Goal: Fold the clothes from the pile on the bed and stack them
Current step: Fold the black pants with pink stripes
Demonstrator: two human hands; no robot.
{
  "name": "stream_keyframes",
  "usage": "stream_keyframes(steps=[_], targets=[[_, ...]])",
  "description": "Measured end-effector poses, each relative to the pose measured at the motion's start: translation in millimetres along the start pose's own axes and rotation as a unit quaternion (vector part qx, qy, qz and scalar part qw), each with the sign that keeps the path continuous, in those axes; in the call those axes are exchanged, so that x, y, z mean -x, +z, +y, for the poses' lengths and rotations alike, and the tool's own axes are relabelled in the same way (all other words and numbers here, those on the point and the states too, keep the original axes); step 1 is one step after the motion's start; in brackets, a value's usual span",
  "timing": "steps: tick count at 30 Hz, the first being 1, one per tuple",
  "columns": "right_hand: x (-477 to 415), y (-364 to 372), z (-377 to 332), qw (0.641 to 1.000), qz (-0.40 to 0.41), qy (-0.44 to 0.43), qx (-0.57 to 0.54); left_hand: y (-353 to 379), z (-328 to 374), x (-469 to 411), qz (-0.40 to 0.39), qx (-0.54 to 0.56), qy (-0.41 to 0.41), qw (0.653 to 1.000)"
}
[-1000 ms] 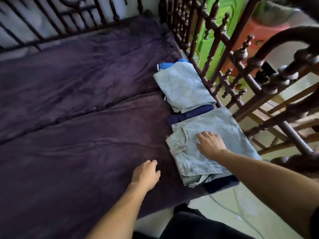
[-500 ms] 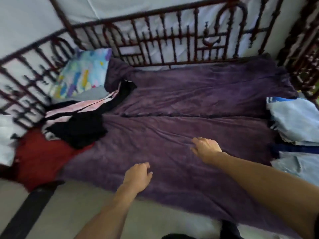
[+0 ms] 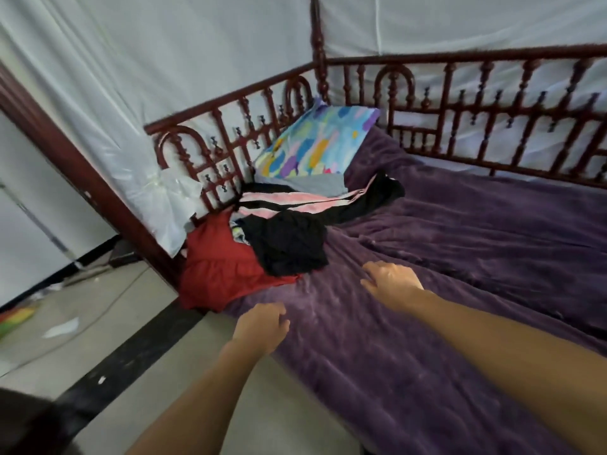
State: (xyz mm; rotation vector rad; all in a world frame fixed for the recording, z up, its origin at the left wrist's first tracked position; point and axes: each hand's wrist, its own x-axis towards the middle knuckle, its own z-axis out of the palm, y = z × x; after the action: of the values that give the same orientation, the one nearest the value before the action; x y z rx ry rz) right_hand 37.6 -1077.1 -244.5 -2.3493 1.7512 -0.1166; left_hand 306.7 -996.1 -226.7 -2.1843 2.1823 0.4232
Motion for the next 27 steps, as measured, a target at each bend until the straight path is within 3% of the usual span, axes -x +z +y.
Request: stream_keyframes(steps=[16,27], targets=[[-244,40,-156,0.997,-0.046,-0.048,-0.025,-59,-208,-128,-0.022,0.059,-0.116,0.991],[-364,95,-258,0.994,-0.072,0.071,-0.047,-100,-371,-247,-0.027,0.055,-0.029,0.998]])
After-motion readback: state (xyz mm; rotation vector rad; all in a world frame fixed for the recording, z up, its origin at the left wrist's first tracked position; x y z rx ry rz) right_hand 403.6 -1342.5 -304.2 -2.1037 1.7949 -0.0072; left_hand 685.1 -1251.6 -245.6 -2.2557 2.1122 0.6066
